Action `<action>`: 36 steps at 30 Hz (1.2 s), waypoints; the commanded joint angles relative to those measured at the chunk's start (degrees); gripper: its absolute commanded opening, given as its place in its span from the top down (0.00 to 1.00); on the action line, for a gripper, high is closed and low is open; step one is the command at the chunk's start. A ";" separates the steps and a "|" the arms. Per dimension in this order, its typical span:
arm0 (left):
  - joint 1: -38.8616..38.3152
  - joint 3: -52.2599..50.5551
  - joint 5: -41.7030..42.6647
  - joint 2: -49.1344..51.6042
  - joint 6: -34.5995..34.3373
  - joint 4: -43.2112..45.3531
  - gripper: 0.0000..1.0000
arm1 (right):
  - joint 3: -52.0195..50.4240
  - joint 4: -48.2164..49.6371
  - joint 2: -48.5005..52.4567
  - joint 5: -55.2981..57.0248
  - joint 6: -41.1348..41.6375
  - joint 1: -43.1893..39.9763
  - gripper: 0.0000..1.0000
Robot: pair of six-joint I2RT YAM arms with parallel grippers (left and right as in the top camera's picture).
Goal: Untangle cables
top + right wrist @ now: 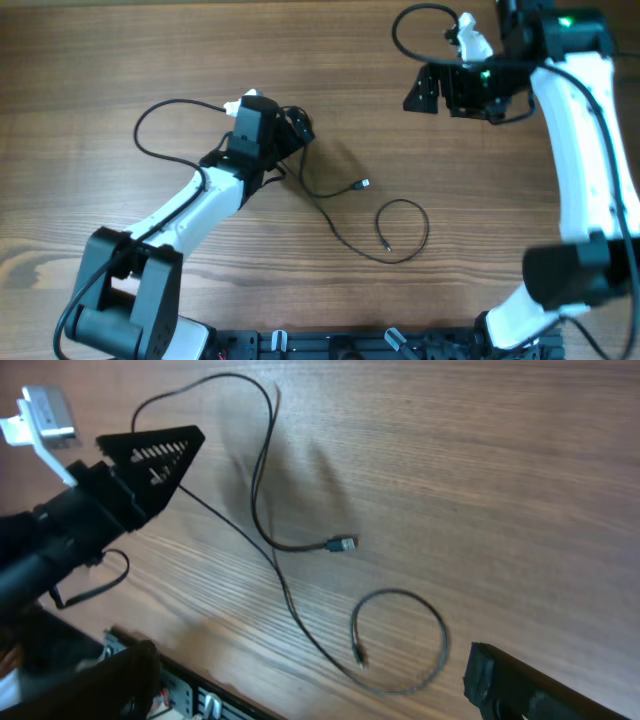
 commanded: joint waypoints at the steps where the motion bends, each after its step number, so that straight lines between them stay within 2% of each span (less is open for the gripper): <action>1: 3.15 0.13 0.72 -6.14 3.43 -2.51 0.00 | -5.62 0.72 -5.53 8.35 13.38 2.64 0.01; 3: 4.48 0.13 0.72 -9.05 3.37 -4.07 0.00 | -11.63 2.69 -6.27 6.99 20.92 4.96 0.00; 5: 5.70 0.13 0.72 -11.50 1.49 -6.12 0.00 | -18.14 5.90 -6.21 4.61 21.31 7.52 0.01; 6: 6.51 0.13 0.72 -12.55 -0.87 -7.96 0.01 | -23.67 8.79 -6.14 4.66 24.46 9.75 0.06; 8: 7.52 0.11 0.70 -13.16 -3.98 -11.89 0.00 | -31.58 14.14 -6.05 4.50 26.12 13.66 0.04; 13: 8.02 0.04 -1.75 -13.03 -3.65 -21.07 0.00 | -44.89 25.92 -6.03 10.67 32.79 22.82 0.01; 18: 8.02 0.04 -7.82 -13.03 -3.67 -24.06 0.00 | -54.31 35.58 -6.03 12.26 34.07 27.45 0.21; 21: 8.02 0.04 -7.91 -13.03 -3.69 -24.02 0.00 | -58.40 39.71 -6.01 12.87 35.82 28.24 0.29; 24: 8.02 0.04 -7.93 -13.03 -3.67 -24.04 0.00 | -62.01 44.92 -5.70 12.90 37.27 28.28 0.45; 27: 8.02 0.04 -7.93 -13.03 -3.67 -24.28 0.00 | -64.70 49.51 -5.60 12.87 38.51 28.28 0.56; 31: 8.02 0.04 -7.93 -13.03 -3.67 -24.30 0.00 | -65.44 54.77 -5.62 13.77 37.18 28.28 0.92; 33: 8.02 0.04 -8.13 -13.03 -3.67 -24.65 0.00 | -63.30 57.83 -5.62 14.88 31.12 27.71 0.95; 36: 9.20 0.04 -8.94 -13.20 -3.69 -24.70 0.00 | -56.76 56.30 -6.05 15.61 22.93 26.60 0.95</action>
